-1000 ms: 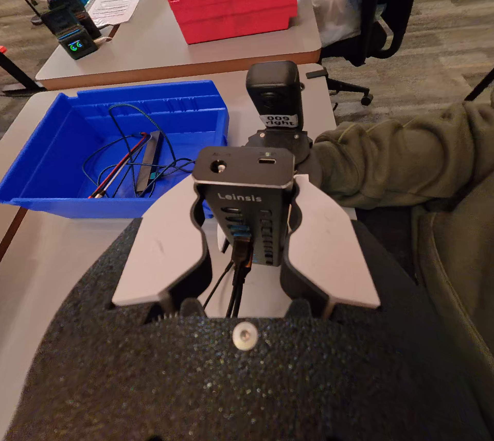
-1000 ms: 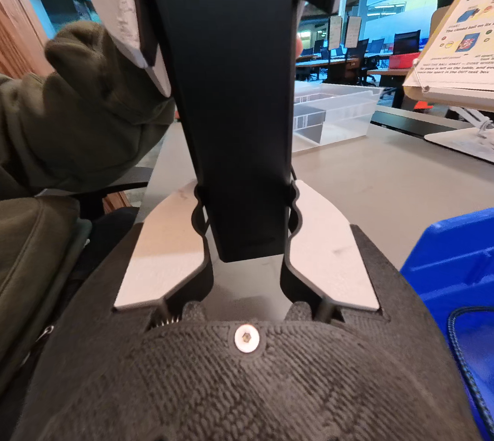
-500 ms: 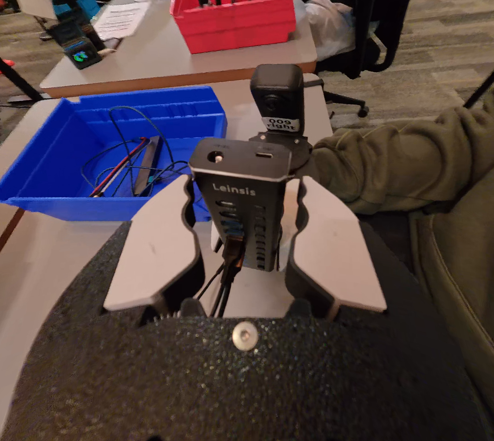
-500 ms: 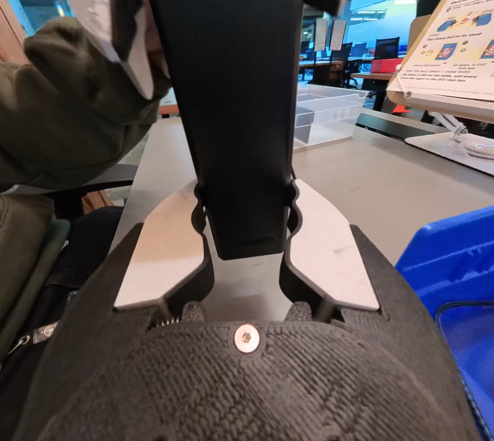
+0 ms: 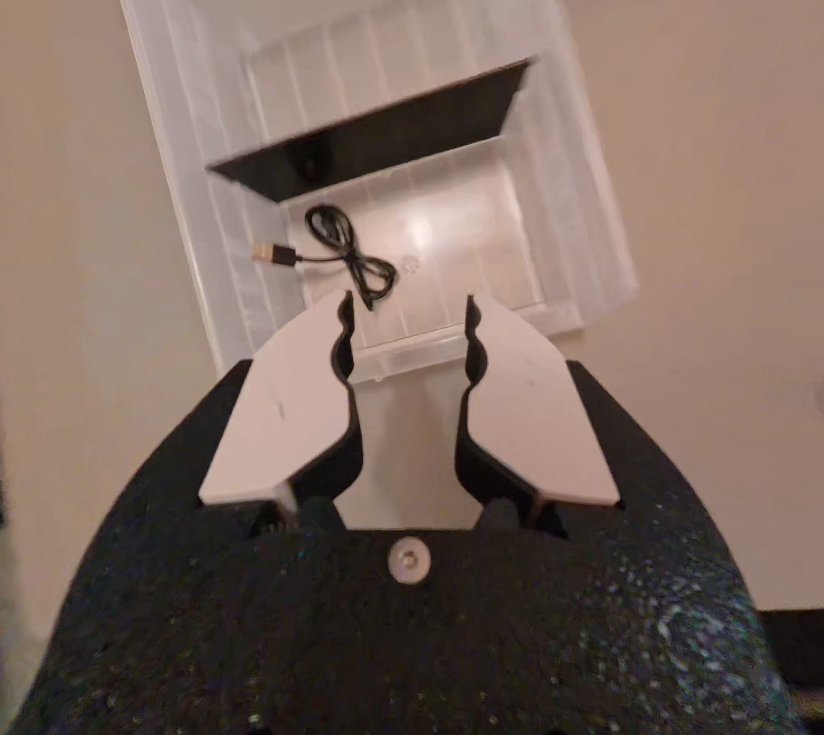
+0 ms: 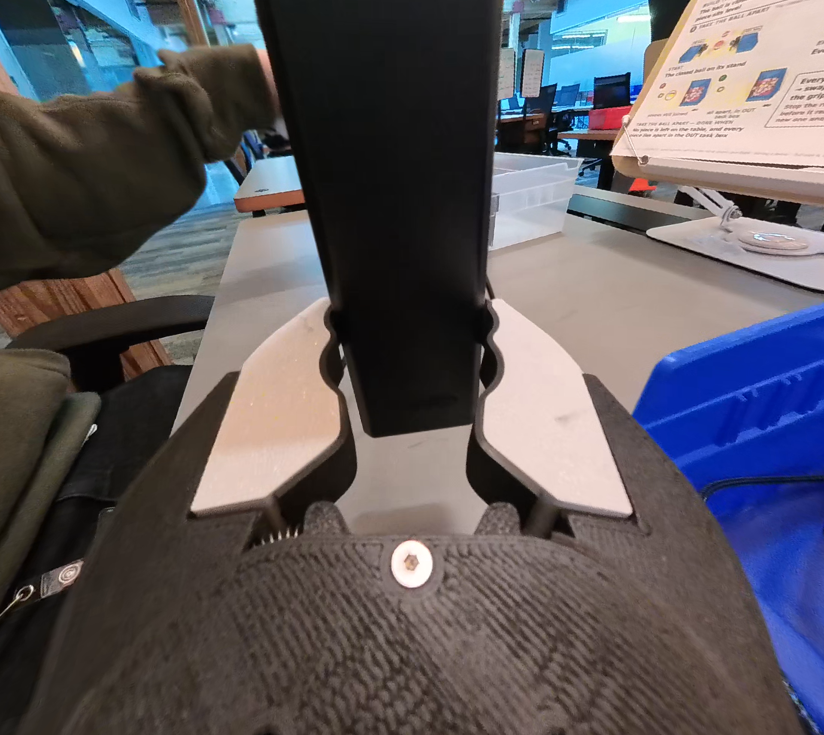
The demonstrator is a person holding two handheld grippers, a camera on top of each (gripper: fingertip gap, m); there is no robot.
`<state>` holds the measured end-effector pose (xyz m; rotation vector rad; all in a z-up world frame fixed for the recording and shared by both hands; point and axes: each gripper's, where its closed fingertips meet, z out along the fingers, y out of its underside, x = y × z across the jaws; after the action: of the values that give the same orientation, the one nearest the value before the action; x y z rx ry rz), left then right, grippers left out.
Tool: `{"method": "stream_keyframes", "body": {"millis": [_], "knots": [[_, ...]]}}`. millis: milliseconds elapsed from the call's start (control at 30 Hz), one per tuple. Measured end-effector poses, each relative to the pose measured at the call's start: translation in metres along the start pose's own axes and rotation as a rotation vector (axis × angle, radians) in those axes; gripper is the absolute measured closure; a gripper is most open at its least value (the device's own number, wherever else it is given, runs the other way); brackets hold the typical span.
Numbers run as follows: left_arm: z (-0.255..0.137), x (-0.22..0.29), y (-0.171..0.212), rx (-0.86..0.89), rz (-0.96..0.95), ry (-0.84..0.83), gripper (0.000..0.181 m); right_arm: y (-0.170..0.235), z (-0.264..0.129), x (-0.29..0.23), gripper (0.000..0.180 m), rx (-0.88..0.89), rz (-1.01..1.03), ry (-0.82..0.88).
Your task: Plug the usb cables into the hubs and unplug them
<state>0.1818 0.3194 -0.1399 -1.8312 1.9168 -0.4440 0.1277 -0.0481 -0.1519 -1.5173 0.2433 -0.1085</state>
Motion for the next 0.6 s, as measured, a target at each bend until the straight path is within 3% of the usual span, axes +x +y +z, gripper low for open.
{"method": "stream_keyframes", "body": {"millis": [167, 400, 500, 600], "knots": [[0.065, -0.021, 0.022, -0.11, -0.342, 0.084, 0.127, 0.001, 0.001, -0.005, 0.119, -0.01, -0.03, -0.017], [0.105, -0.05, 0.023, -0.224, -0.532, -0.068, 0.128, -0.002, -0.002, -0.009, 0.119, 0.015, -0.014, -0.067], [0.117, -0.051, 0.025, -0.267, -0.605, -0.049, 0.128, -0.006, -0.006, -0.006, 0.119, 0.054, 0.019, -0.073], [0.127, -0.051, 0.03, -0.275, -0.585, -0.028, 0.154, -0.011, -0.01, -0.004, 0.118, 0.091, 0.049, -0.082]]}}
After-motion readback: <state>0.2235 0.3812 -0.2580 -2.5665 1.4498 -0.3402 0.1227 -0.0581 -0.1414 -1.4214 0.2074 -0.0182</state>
